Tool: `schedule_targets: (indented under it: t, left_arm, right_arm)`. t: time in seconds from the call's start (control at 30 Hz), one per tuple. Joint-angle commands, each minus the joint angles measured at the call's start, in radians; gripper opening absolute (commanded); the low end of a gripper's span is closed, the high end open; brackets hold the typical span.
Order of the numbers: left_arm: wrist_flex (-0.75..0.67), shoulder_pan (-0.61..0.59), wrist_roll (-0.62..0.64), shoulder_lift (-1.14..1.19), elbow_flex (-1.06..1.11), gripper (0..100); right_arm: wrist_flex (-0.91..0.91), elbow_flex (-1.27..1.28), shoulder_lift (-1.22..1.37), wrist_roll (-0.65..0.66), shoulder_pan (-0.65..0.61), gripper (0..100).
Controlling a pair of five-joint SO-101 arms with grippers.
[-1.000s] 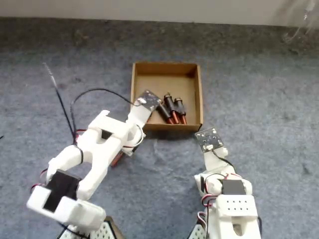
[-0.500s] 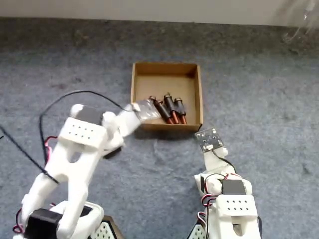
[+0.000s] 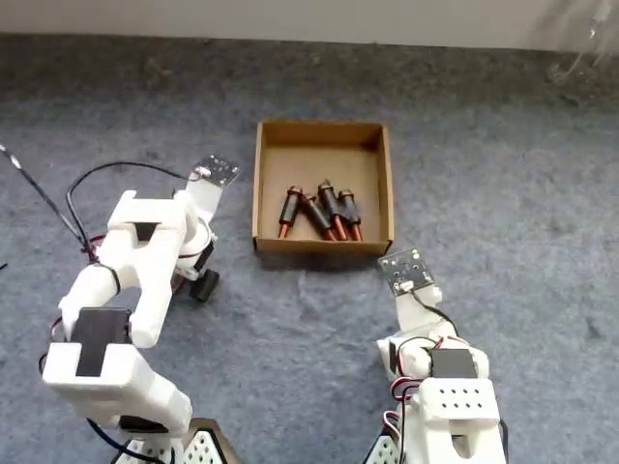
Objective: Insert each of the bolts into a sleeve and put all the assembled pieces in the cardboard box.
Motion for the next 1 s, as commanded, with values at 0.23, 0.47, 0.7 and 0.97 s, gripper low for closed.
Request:
schedule_targets:
  t: [0.23,0.47,0.7,0.97]
  left_arm:
    - [0.161,0.407,0.382,-0.107,-0.025,0]
    - [0.161,0.384,0.393,-0.119,-0.028,0]
    - [0.241,0.246,0.144,-0.177,-0.044,0]
    - [0.186,0.211,0.083,-0.189,0.145,7]
  right_arm:
    - [-0.018,-0.002,-0.007,-0.008,0.01,0.7]
    - [-0.018,-0.002,-0.007,-0.008,0.01,0.7]
    - [-0.018,-0.002,-0.007,-0.008,0.01,0.7]
    - [0.081,-0.084,-0.001,0.0,-0.024,0.7]
